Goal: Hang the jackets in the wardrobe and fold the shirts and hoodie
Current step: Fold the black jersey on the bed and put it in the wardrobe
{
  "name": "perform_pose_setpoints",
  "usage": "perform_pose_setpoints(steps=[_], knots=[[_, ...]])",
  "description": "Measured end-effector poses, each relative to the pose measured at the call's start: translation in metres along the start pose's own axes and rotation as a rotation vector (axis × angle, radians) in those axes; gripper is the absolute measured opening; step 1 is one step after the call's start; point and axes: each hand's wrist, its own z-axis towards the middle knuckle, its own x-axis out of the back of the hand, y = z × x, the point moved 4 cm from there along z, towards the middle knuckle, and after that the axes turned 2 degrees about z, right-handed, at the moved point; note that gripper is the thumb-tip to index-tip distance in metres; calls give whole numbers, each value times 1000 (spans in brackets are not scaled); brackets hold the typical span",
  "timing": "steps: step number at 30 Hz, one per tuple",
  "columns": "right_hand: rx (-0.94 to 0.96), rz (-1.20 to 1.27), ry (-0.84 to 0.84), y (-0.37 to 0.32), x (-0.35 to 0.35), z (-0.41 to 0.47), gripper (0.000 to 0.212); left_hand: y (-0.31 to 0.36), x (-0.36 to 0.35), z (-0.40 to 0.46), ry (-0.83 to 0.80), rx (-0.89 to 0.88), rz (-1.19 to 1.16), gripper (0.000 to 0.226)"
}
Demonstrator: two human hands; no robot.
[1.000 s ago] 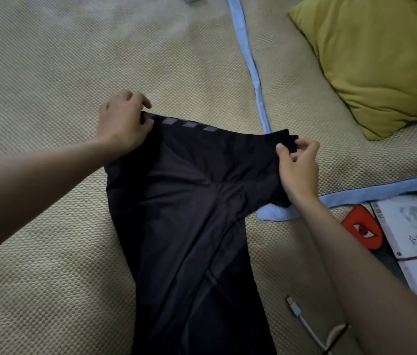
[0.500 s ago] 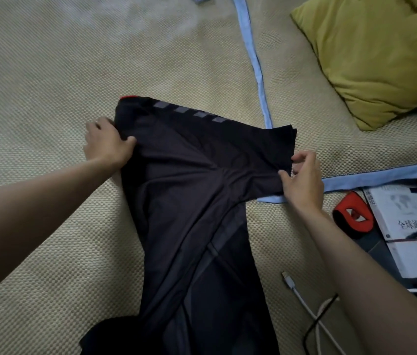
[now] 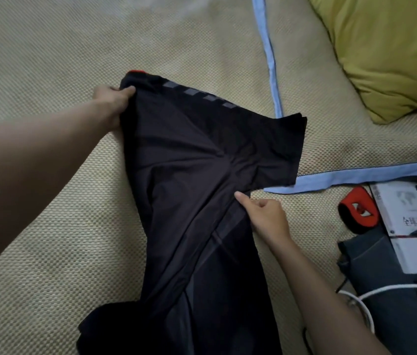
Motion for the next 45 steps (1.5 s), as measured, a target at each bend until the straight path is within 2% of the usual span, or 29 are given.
perform_pose_setpoints(steps=[3,5,7,9,13,16,17,19,22,24,26,28,32,36,38,40,42,45], knots=[[-29,195,-180,3,-18,5,66,6,1,13,66,-15,7,21],[-56,297,-302,3,-28,4,60,11,2,22,87,-32,18,20],[-63,346,-417,2,-37,-1,51,17,7,27,118,-48,42,20],[-69,353,-509,0,-44,-6,52,22,14,33,122,-54,37,22],[-58,330,-516,3,-45,-7,49,17,16,12,13,-51,76,34],[-67,239,-568,15,-37,-13,49,-13,32,-31,-4,-120,177,49],[-82,186,-601,22,-34,-18,50,-28,41,-56,-32,-148,225,47],[-121,86,-660,42,-25,-31,47,-67,58,-113,-188,-156,354,31],[-147,-7,-749,79,-10,-60,44,-134,84,-219,-584,-34,505,16],[-204,18,-794,103,-2,-82,50,-165,102,-281,-816,-3,702,29],[-269,51,-794,124,4,-104,57,-190,118,-318,-942,-34,866,52],[-300,58,-762,139,10,-122,60,-202,131,-334,-887,-87,961,54],[-300,132,-601,153,17,-150,54,-192,147,-351,-647,-129,784,35],[-264,179,-524,151,21,-174,46,-176,153,-362,-558,-126,776,12],[-249,197,-476,148,25,-182,42,-166,153,-369,-526,-97,742,11],[-248,225,-459,151,27,-189,45,-159,155,-377,-526,2,654,15],[-290,260,-487,153,30,-196,51,-154,158,-388,-595,149,502,16],[-438,317,-670,157,33,-206,59,-143,165,-403,-700,236,307,20]])
